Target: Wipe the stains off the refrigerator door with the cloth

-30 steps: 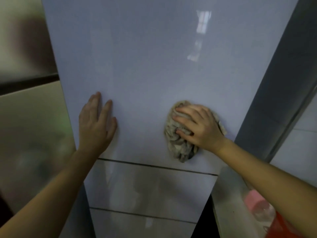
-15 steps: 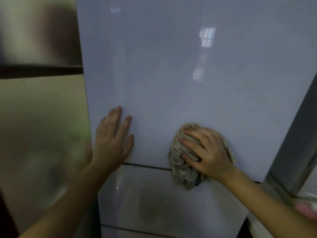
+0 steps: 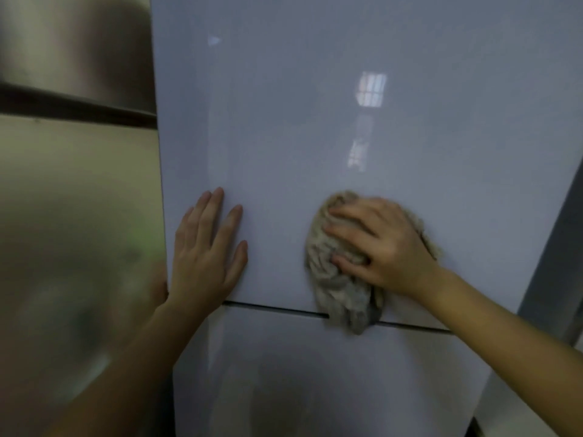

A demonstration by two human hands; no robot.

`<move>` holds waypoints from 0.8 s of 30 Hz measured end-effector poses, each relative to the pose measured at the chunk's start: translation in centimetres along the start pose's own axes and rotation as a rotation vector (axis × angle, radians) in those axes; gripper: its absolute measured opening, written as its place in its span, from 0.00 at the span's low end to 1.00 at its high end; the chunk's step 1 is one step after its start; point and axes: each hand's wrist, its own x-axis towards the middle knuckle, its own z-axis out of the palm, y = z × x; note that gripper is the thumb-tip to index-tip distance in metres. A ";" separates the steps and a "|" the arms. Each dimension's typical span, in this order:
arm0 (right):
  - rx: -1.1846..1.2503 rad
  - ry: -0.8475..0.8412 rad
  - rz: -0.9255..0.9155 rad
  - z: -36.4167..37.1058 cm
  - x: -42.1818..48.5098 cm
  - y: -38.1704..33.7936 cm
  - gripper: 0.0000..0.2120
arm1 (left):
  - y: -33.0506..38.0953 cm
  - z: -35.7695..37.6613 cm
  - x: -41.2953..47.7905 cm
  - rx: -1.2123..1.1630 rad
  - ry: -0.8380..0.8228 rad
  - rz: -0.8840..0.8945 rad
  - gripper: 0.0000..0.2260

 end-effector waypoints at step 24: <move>0.074 -0.055 -0.124 5.6 2.6 -6.4 0.16 | -5.4 -2.1 -2.2 0.044 -0.065 0.071 0.23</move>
